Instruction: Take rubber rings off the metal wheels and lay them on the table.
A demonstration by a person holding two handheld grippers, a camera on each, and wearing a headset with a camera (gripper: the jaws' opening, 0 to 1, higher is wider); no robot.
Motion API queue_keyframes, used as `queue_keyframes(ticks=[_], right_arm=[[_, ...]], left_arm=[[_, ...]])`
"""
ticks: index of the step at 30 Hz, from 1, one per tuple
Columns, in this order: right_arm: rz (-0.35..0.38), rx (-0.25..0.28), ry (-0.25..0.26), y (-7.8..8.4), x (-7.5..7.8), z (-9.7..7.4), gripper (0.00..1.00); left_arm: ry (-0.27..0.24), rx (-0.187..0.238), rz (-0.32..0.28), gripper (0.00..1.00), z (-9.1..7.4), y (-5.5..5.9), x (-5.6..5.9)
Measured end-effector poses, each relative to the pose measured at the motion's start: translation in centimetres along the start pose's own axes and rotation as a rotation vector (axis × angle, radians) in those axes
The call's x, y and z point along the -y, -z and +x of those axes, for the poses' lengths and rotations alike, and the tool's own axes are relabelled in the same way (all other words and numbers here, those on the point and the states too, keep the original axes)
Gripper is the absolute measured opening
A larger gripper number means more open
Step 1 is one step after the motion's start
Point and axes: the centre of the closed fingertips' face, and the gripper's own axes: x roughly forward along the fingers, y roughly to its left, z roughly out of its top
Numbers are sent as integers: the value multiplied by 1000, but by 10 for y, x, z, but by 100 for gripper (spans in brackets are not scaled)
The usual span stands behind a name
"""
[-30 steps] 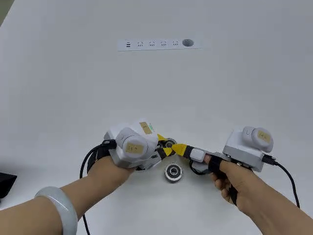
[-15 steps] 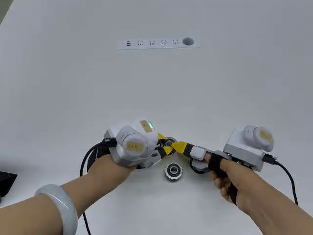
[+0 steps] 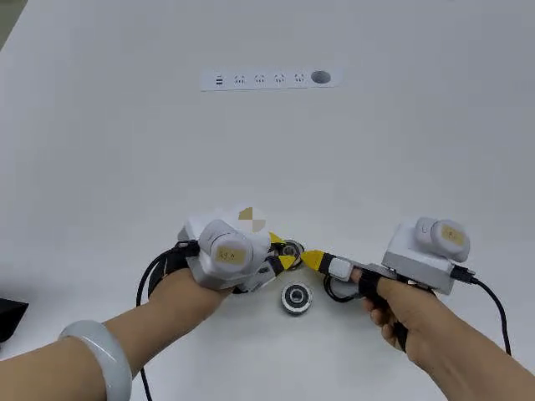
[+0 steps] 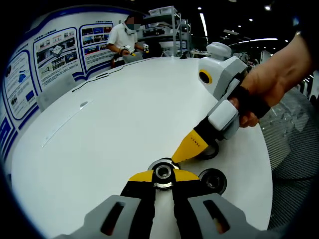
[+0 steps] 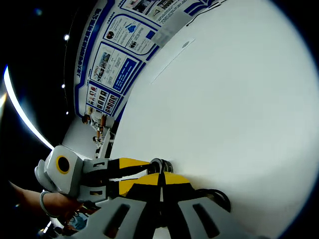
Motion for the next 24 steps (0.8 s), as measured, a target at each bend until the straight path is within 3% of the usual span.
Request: queue_keyframes(ticks=[8, 24], right_arm=[[-2, 1, 9, 0, -1, -1, 2], [-16, 0, -35, 0, -18, 3, 2]], left_arm=[[1, -1, 0, 12, 0, 0, 0], [2, -4, 4, 12, 0, 0, 0]])
